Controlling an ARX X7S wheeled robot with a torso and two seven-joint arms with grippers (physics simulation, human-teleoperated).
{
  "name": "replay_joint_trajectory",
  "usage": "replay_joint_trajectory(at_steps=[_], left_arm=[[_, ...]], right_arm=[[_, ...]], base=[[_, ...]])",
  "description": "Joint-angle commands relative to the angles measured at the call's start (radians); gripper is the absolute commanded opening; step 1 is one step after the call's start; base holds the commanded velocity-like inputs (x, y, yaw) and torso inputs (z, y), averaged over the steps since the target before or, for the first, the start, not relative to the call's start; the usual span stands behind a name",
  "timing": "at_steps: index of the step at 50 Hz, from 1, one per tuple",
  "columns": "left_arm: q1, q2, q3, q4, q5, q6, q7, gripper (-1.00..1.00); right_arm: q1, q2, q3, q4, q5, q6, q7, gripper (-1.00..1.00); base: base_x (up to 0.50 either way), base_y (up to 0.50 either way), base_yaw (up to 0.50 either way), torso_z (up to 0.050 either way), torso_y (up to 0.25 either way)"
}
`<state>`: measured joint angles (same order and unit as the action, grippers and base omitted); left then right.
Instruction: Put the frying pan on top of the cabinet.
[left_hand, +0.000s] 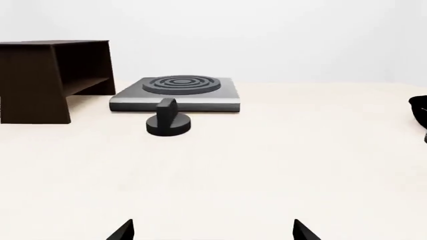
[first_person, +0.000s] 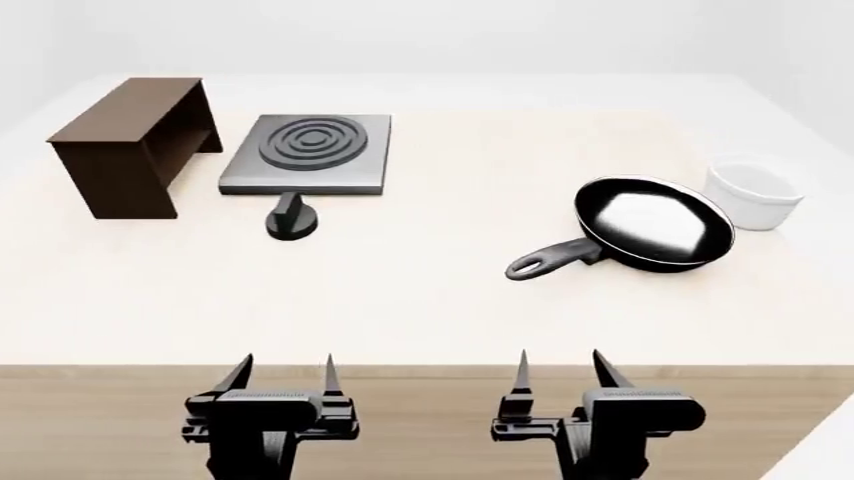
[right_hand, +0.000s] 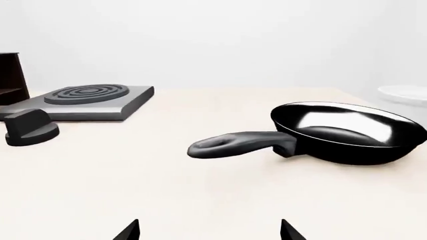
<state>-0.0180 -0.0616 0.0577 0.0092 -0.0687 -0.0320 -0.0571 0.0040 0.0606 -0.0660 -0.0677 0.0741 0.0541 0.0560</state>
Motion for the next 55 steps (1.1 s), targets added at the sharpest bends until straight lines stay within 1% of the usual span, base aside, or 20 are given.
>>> replay_joint_trajectory(at_steps=[1,16,20,21,22,24,26,28,30,32,35,38,55], left_arm=[[-0.005,-0.017,0.021,-0.002,-0.017,-0.008,-0.016,1.00],[-0.008,-0.032,0.043,-0.023,-0.027,0.003,-0.038,1.00],[-0.025,-0.044,0.055,0.020,-0.021,-0.050,-0.046,1.00],[-0.032,-0.049,0.059,0.042,-0.013,-0.073,-0.052,1.00],[-0.060,-0.060,0.052,0.148,-0.045,-0.202,-0.046,1.00],[-0.087,-0.072,0.056,0.219,-0.028,-0.268,-0.064,1.00],[-0.157,-0.080,0.033,0.339,-0.064,-0.434,-0.073,1.00],[-0.205,-0.088,0.023,0.401,-0.079,-0.520,-0.079,1.00],[-0.237,-0.094,0.020,0.432,-0.077,-0.553,-0.089,1.00],[-0.257,-0.098,0.021,0.439,-0.079,-0.571,-0.090,1.00],[-0.256,-0.099,0.023,0.426,-0.080,-0.554,-0.090,1.00],[-0.248,-0.096,0.024,0.404,-0.087,-0.544,-0.086,1.00],[-0.246,-0.106,0.033,0.376,-0.087,-0.524,-0.102,1.00]], right_arm=[[-0.001,0.019,-0.015,-0.017,0.017,0.011,0.021,1.00],[0.005,0.034,-0.031,-0.017,0.029,0.028,0.050,1.00],[0.011,0.044,-0.035,-0.050,0.030,0.060,0.060,1.00],[0.014,0.050,-0.037,-0.073,0.021,0.075,0.068,1.00],[0.050,0.065,-0.009,-0.202,0.078,0.225,0.070,1.00],[0.081,0.081,0.004,-0.298,0.108,0.347,0.076,1.00],[0.150,0.106,0.029,-0.434,0.153,0.511,0.093,1.00],[0.191,0.129,0.022,-0.495,0.144,0.581,0.107,1.00],[0.216,0.143,0.017,-0.518,0.131,0.600,0.116,1.00],[0.232,0.144,0.043,-0.538,0.160,0.636,0.113,1.00],[0.220,0.142,0.065,-0.537,0.177,0.614,0.106,1.00],[0.205,0.146,0.051,-0.518,0.160,0.587,0.107,1.00],[0.198,0.150,0.035,-0.492,0.158,0.558,0.114,1.00]], base=[[0.00,-0.50,0.00,0.000,0.000],[0.00,-0.50,0.00,0.000,0.000],[0.00,-0.50,0.00,0.000,0.000],[0.00,-0.50,0.00,0.000,0.000],[0.00,-0.10,0.00,0.000,0.000],[0.00,0.00,0.00,0.000,0.000],[0.00,0.00,0.00,0.000,0.000],[0.00,0.00,0.00,0.000,0.000],[0.00,0.00,0.00,0.000,0.000],[0.00,0.00,0.00,0.000,0.000],[0.29,0.00,0.00,0.000,0.000],[0.50,0.00,0.00,0.000,0.000],[0.50,0.00,0.00,0.000,0.000]])
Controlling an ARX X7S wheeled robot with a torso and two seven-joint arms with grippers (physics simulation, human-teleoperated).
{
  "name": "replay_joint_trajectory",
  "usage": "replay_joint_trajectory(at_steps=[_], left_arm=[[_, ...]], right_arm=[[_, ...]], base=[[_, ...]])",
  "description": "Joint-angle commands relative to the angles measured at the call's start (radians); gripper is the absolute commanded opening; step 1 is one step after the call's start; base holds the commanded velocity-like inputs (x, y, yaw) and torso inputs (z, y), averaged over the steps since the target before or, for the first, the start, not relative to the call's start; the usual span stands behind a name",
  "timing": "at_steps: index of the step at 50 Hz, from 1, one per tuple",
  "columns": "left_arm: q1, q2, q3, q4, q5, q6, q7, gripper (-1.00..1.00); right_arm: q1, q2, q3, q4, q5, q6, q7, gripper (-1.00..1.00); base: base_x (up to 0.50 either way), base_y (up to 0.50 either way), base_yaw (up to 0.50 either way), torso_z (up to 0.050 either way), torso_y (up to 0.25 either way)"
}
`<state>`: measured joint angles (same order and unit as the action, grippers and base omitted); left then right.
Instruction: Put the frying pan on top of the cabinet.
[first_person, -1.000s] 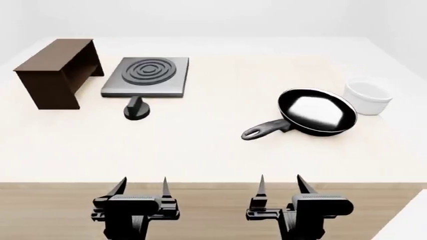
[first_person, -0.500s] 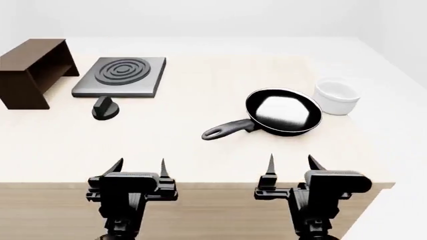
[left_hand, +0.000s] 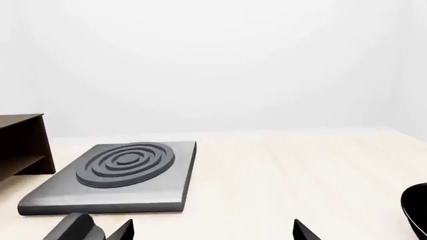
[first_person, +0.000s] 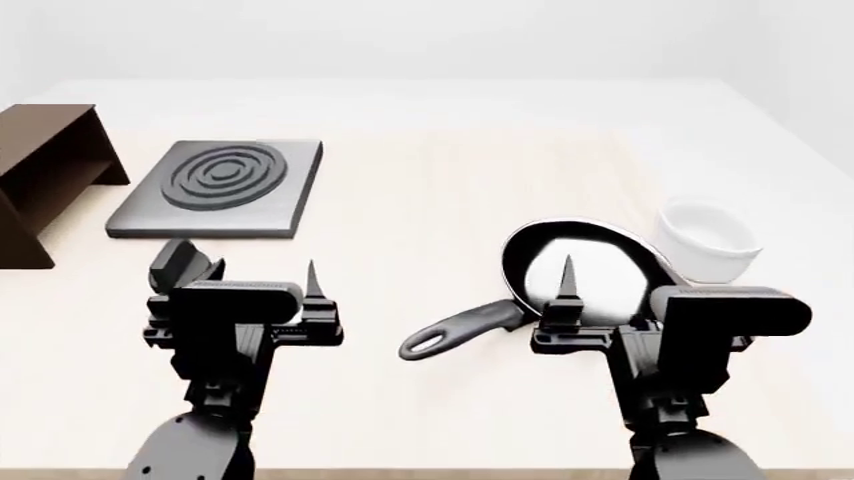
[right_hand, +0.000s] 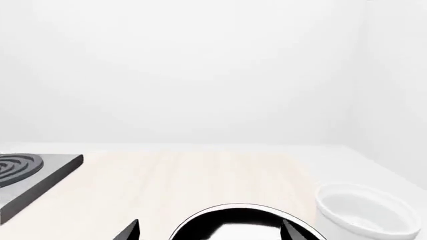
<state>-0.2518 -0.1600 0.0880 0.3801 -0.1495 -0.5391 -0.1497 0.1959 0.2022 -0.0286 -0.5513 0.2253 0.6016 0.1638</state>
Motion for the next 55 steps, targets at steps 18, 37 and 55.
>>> replay_joint_trajectory(at_steps=[18,37,55], left_arm=[[-0.018,-0.020,0.008,-0.004,-0.017,-0.011,-0.015,1.00],[-0.048,-0.061,0.067,0.044,-0.051,-0.137,0.024,1.00],[-0.304,-0.149,0.329,0.266,-0.380,-0.941,0.362,1.00]], right_arm=[[0.018,0.014,-0.010,0.004,0.014,0.007,0.015,1.00],[0.020,0.020,-0.019,0.008,0.012,-0.007,0.030,1.00],[0.010,0.026,-0.026,0.030,0.014,-0.038,0.033,1.00]], base=[[0.50,0.00,0.00,0.000,0.000],[0.22,0.00,0.00,0.000,0.001],[0.00,0.00,0.00,0.000,0.000]])
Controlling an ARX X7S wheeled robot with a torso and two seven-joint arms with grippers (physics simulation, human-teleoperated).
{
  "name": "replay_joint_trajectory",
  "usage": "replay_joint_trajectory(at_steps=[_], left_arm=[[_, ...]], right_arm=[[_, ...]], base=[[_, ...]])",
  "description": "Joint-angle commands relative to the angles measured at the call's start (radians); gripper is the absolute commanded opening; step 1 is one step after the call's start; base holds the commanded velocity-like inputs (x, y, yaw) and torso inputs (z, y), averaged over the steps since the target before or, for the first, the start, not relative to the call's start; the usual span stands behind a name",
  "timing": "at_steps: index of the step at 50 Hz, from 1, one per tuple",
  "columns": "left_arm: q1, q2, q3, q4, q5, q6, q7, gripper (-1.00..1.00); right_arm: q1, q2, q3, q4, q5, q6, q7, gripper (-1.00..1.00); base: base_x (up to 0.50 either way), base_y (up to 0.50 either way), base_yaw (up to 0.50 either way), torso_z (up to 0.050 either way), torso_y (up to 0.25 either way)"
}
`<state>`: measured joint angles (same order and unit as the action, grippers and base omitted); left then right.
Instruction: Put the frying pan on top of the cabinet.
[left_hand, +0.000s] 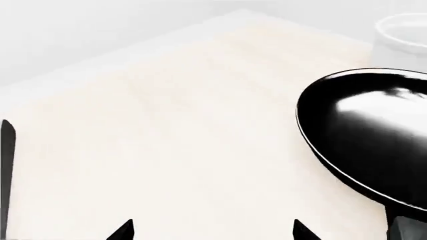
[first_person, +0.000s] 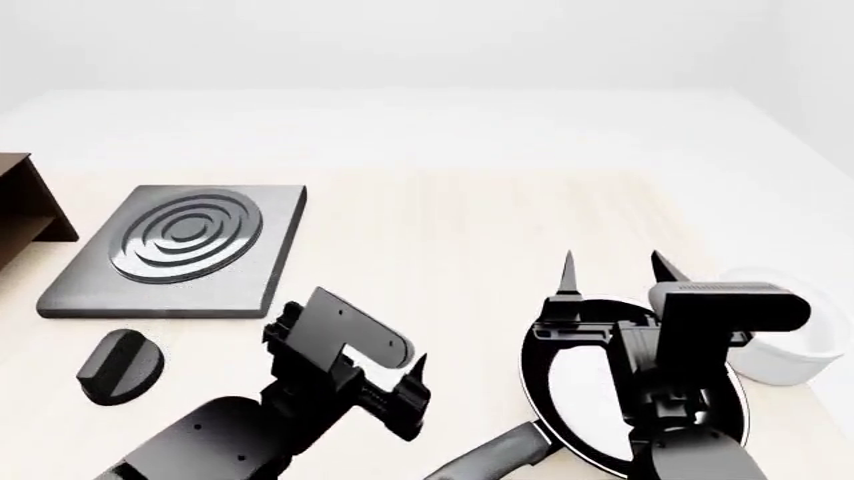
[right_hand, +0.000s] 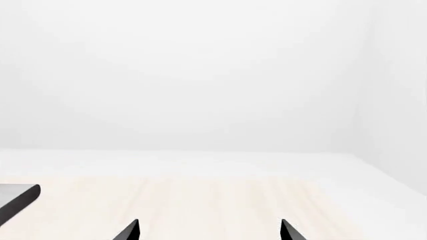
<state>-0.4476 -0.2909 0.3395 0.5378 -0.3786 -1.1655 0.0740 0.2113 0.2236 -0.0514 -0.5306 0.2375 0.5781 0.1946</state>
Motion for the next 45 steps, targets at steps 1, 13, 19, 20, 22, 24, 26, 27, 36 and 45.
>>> replay_joint_trajectory(at_steps=[1,13,19,20,22,24,26,27,36,45], left_arm=[[-0.109,-0.012,0.071,0.110,-0.153,-0.321,0.135,1.00],[-0.143,0.067,0.039,0.098,-0.220,-0.382,0.144,1.00],[-0.207,0.097,-0.030,-0.022,-0.502,-0.403,-0.016,1.00],[-0.211,0.094,-0.004,-0.025,-0.489,-0.384,-0.025,1.00],[-0.210,0.095,0.013,-0.035,-0.488,-0.370,-0.028,1.00],[-0.209,0.096,0.025,-0.043,-0.486,-0.357,-0.031,1.00],[-0.211,0.098,0.034,-0.050,-0.485,-0.350,-0.034,1.00],[-0.213,0.099,0.043,-0.060,-0.481,-0.339,-0.034,1.00],[-0.212,0.110,0.156,-0.187,-0.413,-0.234,-0.010,1.00],[-0.217,0.128,0.250,-0.301,-0.364,-0.168,0.017,1.00]], right_arm=[[-0.007,0.005,-0.004,0.011,0.002,-0.017,0.002,1.00],[-0.008,0.007,-0.015,0.024,0.004,-0.027,0.004,1.00],[-0.007,0.009,-0.014,0.031,0.006,-0.036,0.006,1.00],[-0.009,0.009,-0.013,0.033,0.008,-0.038,0.005,1.00],[-0.009,0.011,-0.013,0.033,0.009,-0.038,0.005,1.00],[-0.009,0.013,-0.011,0.031,0.011,-0.038,0.006,1.00],[-0.008,0.014,-0.010,0.029,0.013,-0.035,0.007,1.00],[-0.007,0.014,-0.010,0.029,0.013,-0.035,0.008,1.00],[-0.018,0.013,-0.013,0.037,0.015,-0.058,0.010,1.00],[-0.025,0.019,-0.007,0.031,0.021,-0.063,0.014,1.00]], base=[[0.00,0.00,0.00,0.000,0.000],[0.00,0.00,0.00,0.000,0.000],[0.00,0.00,0.00,0.000,0.000],[0.00,0.00,0.00,0.000,0.000],[0.00,0.00,0.00,0.000,0.000],[0.00,0.00,0.00,0.000,0.000],[0.00,0.00,0.00,0.000,0.000],[0.00,0.00,0.00,0.000,0.000],[0.00,0.00,0.00,0.000,0.000],[0.00,0.00,0.00,0.000,0.000]])
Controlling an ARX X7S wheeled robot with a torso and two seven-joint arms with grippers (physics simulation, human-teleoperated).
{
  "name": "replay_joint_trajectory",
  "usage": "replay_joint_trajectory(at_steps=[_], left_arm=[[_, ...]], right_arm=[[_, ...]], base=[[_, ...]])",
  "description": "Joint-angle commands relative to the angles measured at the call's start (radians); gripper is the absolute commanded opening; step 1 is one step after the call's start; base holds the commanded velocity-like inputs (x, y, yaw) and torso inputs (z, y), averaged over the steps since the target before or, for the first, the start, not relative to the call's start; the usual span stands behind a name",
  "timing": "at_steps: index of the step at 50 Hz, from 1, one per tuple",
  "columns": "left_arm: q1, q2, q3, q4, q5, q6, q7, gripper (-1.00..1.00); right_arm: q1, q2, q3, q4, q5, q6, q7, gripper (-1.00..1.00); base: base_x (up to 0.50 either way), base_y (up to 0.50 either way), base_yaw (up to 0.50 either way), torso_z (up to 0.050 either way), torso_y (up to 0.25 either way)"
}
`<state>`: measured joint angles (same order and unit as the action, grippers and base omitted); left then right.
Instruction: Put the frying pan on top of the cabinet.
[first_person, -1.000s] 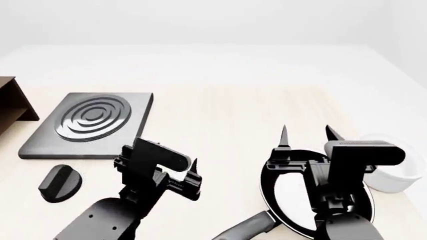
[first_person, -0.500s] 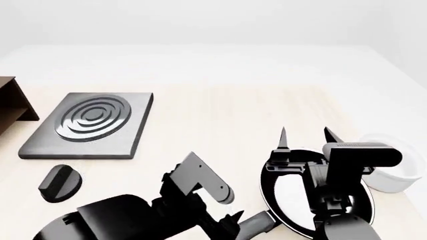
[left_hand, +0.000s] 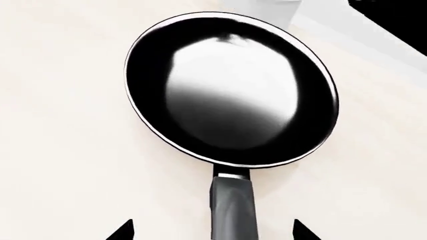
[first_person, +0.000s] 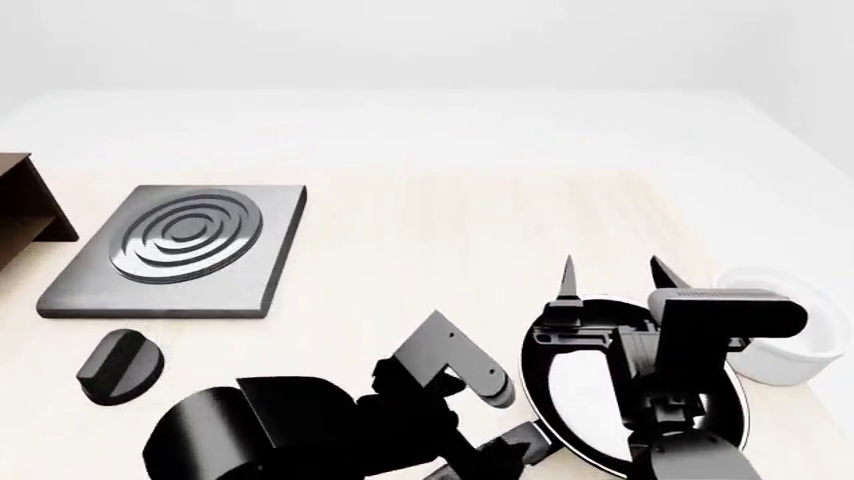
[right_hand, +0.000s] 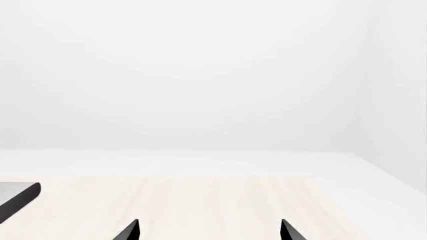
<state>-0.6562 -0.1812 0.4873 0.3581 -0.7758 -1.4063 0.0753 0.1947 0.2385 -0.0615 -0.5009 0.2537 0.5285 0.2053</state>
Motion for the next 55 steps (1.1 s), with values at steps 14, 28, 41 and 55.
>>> replay_joint_trajectory(at_steps=[14,28,41,55], left_arm=[[0.007,0.020,0.195,-0.175,0.057,0.112,0.034,1.00],[0.034,0.020,0.234,-0.236,0.070,0.140,0.036,1.00],[0.024,0.027,0.234,-0.275,0.072,0.117,0.007,-1.00],[-0.020,-0.001,0.128,-0.197,0.027,0.074,-0.044,-1.00]], right_arm=[[-0.009,0.006,-0.006,0.005,0.011,-0.021,0.006,1.00],[-0.015,0.011,-0.011,-0.007,0.016,-0.023,0.013,1.00],[-0.011,0.017,-0.012,-0.015,0.025,-0.019,0.018,1.00],[-0.010,0.024,-0.011,-0.030,0.031,-0.017,0.028,1.00]], base=[[0.00,0.00,0.00,0.000,0.000],[0.00,0.00,0.00,0.000,0.000],[0.00,0.00,0.00,0.000,0.000],[0.00,0.00,0.00,0.000,0.000]])
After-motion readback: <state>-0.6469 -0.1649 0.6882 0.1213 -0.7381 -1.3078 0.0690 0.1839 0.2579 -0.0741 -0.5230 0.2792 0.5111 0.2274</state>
